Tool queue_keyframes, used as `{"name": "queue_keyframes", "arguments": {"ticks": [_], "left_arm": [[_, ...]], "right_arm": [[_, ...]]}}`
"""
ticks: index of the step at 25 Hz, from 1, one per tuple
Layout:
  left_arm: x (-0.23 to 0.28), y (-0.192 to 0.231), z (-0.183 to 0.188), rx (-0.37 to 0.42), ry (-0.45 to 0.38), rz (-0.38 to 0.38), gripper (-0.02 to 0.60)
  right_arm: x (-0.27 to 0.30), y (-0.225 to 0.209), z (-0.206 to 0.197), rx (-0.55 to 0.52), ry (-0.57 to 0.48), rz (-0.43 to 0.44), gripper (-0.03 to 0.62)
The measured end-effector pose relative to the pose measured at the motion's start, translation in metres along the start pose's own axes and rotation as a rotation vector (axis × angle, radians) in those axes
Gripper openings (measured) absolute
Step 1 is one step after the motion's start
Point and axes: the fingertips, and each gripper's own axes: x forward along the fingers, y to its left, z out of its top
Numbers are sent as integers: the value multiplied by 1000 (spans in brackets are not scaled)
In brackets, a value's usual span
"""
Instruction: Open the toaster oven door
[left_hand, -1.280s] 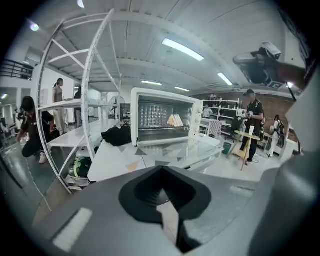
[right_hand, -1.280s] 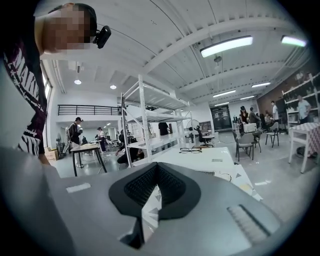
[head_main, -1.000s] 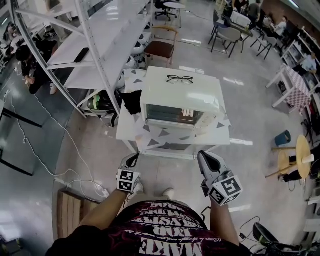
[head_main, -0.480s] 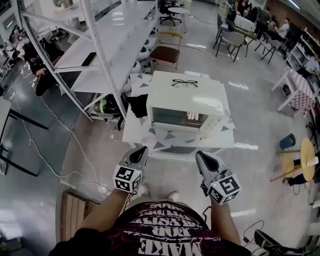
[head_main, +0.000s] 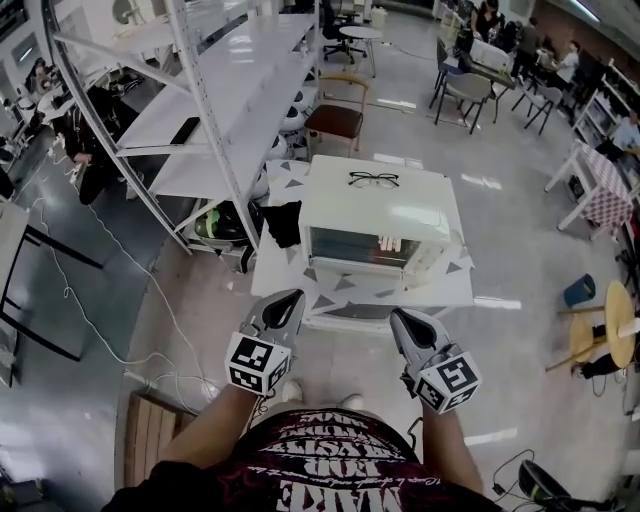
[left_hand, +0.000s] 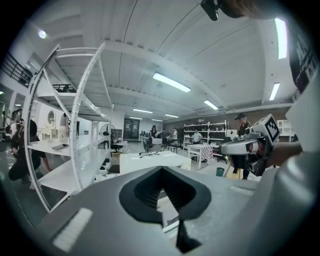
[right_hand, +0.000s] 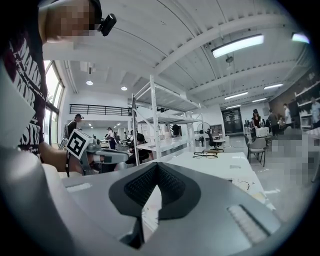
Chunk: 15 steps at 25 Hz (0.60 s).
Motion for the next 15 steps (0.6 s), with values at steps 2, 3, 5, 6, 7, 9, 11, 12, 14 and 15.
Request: {"name": "queue_keyframes", "arguments": {"ticks": [2,3,5,6,7,9,11,12,14,15], "left_arm": [[0,1,9,3,-9,4,0],[0,1,15,6,-18,4,0],[0,-1,27,22,-38,-1,0],[0,-4,32,31,-49,-7,0],[0,-6,38,40,-60,-13,0],[0,-12,51,47,-83,-29,0],[-1,-17,64,47,-108,-44,0],[-1,-18,70,47,-120,-49,0],[-1,-22,80,53,-137,-55,0],[0,-23,82,61,-141,-58,0]], "right_arm": [[0,0,0,-2,-1,-2,26],[0,0,2,-6,-4,-3,26],[0,-1,5,-12,-8,-6,26],[-1,-2,5,-13,-7,-9,26],[-2,-4,6,-15,-7,-14,26],[-5,-7,10,-20,-9,-26,26],[-9,-10,18,-30,-22,-37,26],[-11,-11,22,-36,-29,-40,26],[-15,-13,29,-43,-40,-47,26],[-17,-15,31,-43,-45,-51,26]]}}
